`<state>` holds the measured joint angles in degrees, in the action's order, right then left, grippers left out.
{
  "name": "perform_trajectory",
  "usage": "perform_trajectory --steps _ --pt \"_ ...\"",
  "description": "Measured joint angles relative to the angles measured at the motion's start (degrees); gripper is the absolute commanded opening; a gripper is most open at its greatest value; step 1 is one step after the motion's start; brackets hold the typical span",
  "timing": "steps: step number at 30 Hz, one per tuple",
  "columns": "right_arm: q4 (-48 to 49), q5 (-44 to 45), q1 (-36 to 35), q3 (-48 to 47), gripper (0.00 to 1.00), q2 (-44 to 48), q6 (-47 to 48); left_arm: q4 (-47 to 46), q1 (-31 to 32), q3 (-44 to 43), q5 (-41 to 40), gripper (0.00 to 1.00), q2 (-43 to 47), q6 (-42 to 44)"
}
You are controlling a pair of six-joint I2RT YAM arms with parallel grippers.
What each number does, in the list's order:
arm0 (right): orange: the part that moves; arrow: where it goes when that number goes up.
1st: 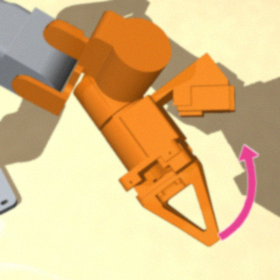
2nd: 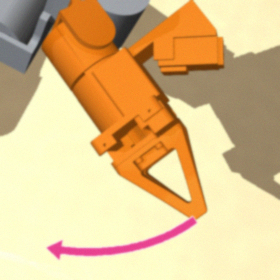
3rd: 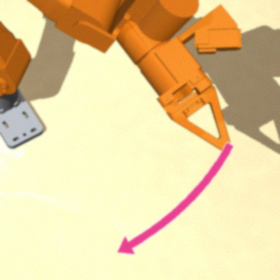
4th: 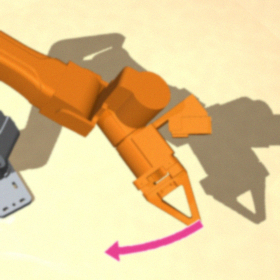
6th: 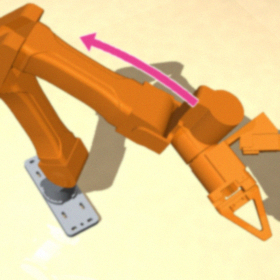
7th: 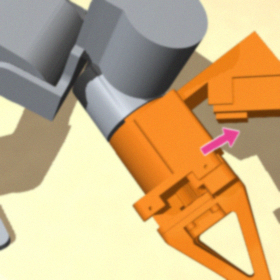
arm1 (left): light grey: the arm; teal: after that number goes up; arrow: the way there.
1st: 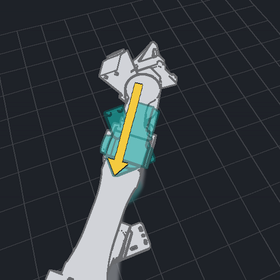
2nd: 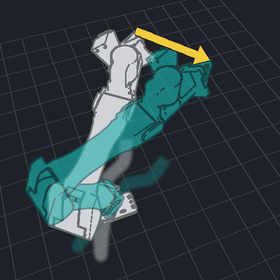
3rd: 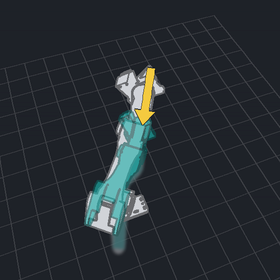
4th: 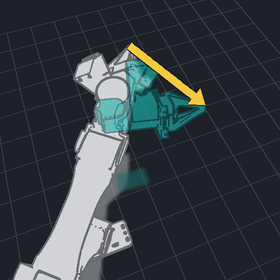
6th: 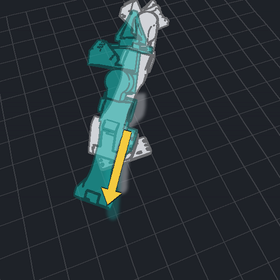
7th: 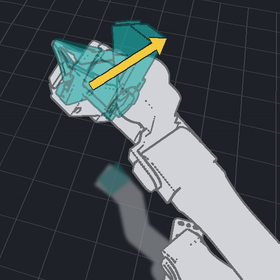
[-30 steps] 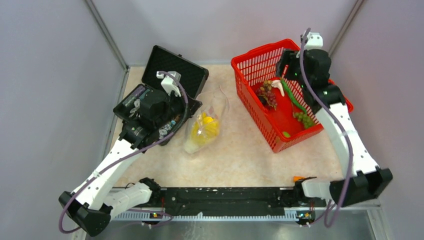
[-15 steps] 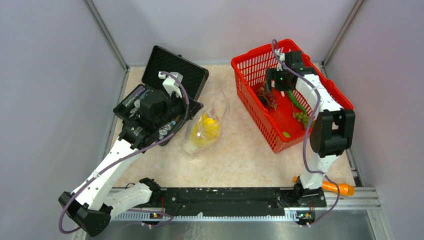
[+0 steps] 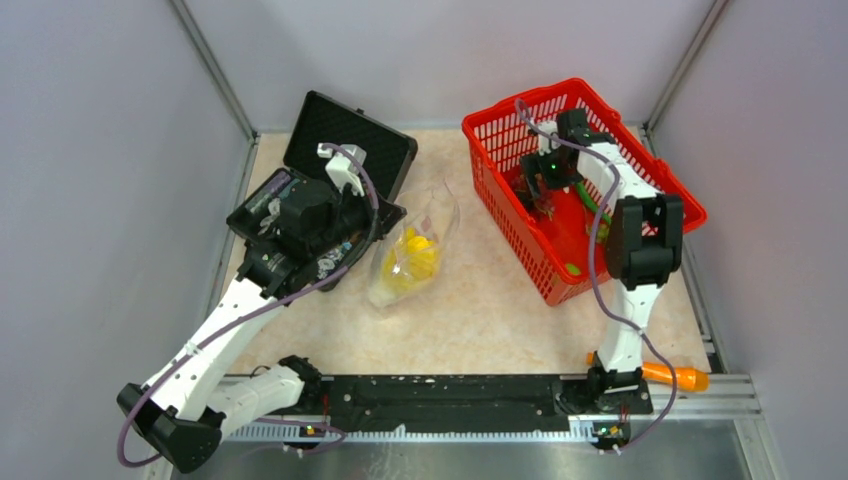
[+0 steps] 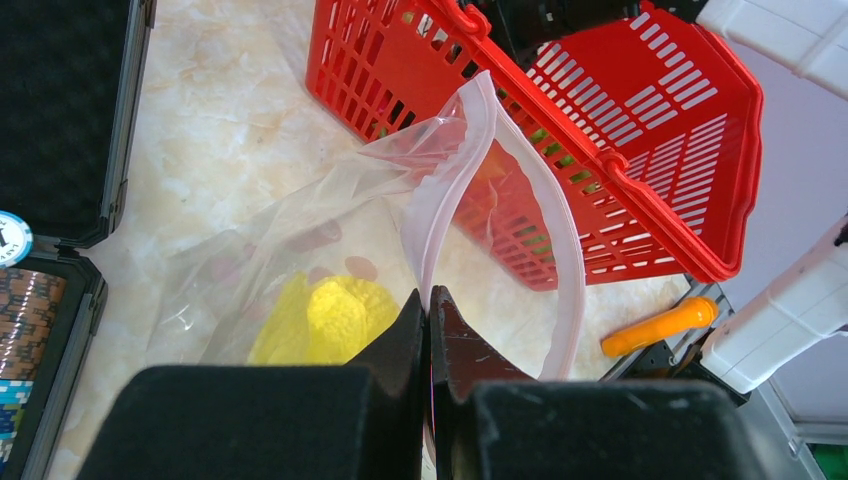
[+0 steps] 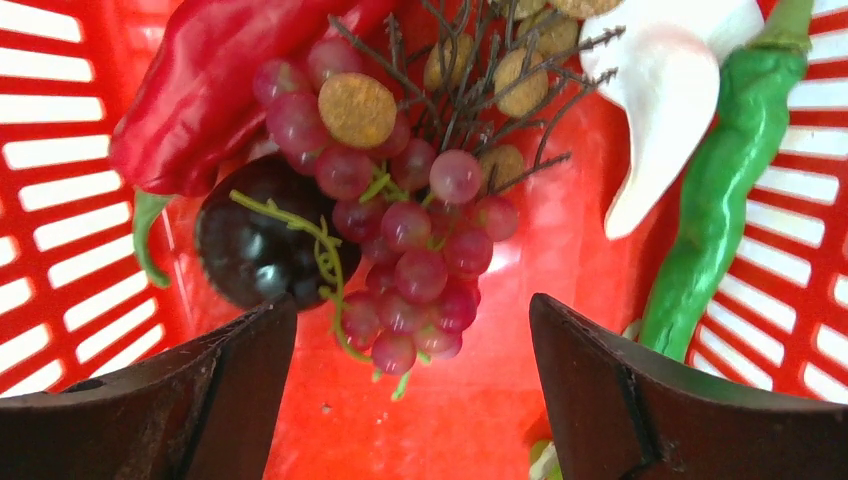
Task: Place the food in the zip-top bag and seal the zipper
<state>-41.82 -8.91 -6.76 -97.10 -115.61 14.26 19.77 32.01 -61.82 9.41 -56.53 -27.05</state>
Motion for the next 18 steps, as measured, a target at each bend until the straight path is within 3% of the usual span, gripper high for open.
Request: perform_trajectory --steps 4,9,11,18 --pt "-1.1 -1.4 0.5 -4.0 0.82 -3.6 1.6 0.0 0.0 0.0 0.0 0.0 0.0 0.0" --pt "-0.7 -1.9 0.7 -4.6 0.71 -5.7 1.8 0.0 0.0 0.0 -0.2 0.0 0.0 0.0" --pt "-0.6 -2.3 0.7 -4.1 0.56 -6.5 1.7 0.0 0.0 0.0 -0.2 0.0 0.0 0.0" --pt "2.1 -3.8 0.7 1.2 0.19 -5.9 0.8 0.0 0.0 0.0 -0.2 0.0 0.0 0.0"
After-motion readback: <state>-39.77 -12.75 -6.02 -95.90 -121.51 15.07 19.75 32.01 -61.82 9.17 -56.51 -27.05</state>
